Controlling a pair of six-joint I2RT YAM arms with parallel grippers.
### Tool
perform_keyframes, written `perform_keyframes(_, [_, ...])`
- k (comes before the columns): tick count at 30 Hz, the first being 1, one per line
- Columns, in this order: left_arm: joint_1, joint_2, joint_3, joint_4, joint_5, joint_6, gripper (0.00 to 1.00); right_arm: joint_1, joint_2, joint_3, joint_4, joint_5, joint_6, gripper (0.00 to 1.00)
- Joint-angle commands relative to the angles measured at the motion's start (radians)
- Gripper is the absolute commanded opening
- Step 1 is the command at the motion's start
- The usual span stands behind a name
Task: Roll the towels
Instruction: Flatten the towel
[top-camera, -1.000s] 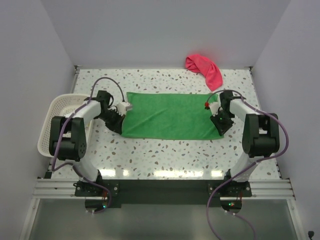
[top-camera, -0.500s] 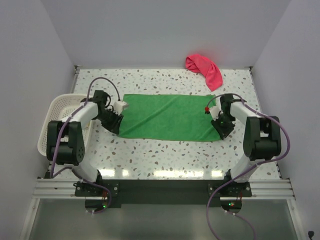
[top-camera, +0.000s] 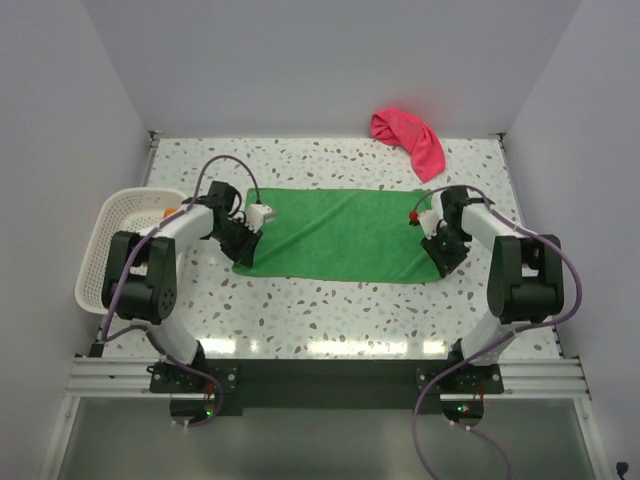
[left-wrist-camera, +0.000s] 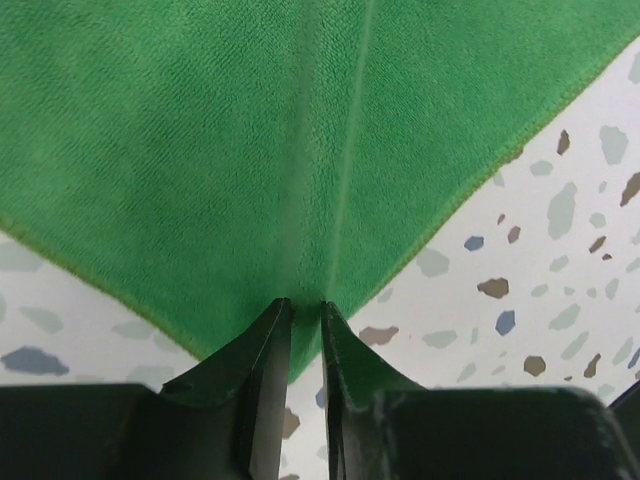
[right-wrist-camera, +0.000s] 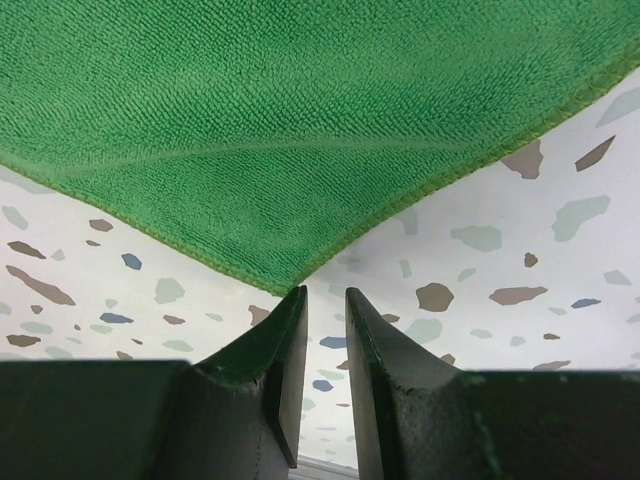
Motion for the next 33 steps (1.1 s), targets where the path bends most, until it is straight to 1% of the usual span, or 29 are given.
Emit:
perform_keyframes(1, [-0.016,0.067,0.024,0.095,-0.019,-0.050,0.23,-0.002,0.021,0.019,0.002,-0.023,-0.029,0.26])
perform_keyframes(5, [-0.035,0.165,0.098,0.121,-0.027,-0.086,0.20,-0.002,0.065,0.001,0.030,-0.008,-0.029,0.26])
perform_keyframes(10, [-0.092,0.234,0.201,0.164,0.028,-0.142,0.18,-0.002,0.082,0.001,0.050,0.012,-0.023,0.26])
perform_keyframes(11, [-0.100,0.250,0.210,0.173,0.033,-0.151,0.22,-0.002,0.084,0.007,0.049,0.012,-0.023,0.26])
perform_keyframes(13, [-0.106,0.256,0.225,0.190,0.042,-0.172,0.27,-0.002,0.081,0.013,0.044,0.012,-0.018,0.26])
perform_keyframes(14, [-0.106,0.258,0.229,0.190,0.044,-0.174,0.32,-0.002,0.079,0.021,0.041,0.012,-0.018,0.26])
perform_keyframes(16, [-0.103,0.242,0.222,0.174,0.038,-0.171,0.34,-0.002,0.067,0.027,0.032,0.010,-0.017,0.25])
perform_keyframes(18, [-0.097,0.187,0.203,0.156,0.024,-0.160,0.34,-0.002,0.055,0.033,0.023,0.007,-0.017,0.25])
perform_keyframes(23, [-0.074,0.037,0.127,0.081,0.001,-0.070,0.34,-0.002,-0.022,0.059,-0.022,-0.037,-0.012,0.25])
perform_keyframes(26, [-0.071,-0.018,0.081,0.044,-0.024,-0.038,0.33,-0.002,-0.045,0.074,-0.040,-0.060,-0.006,0.25])
perform_keyframes(30, [-0.057,-0.069,0.041,0.041,-0.053,-0.022,0.36,-0.002,-0.049,0.079,-0.048,-0.071,-0.005,0.25])
perform_keyframes(33, [-0.040,-0.071,0.023,0.041,-0.070,-0.018,0.34,-0.002,-0.039,0.068,-0.043,-0.076,-0.008,0.25])
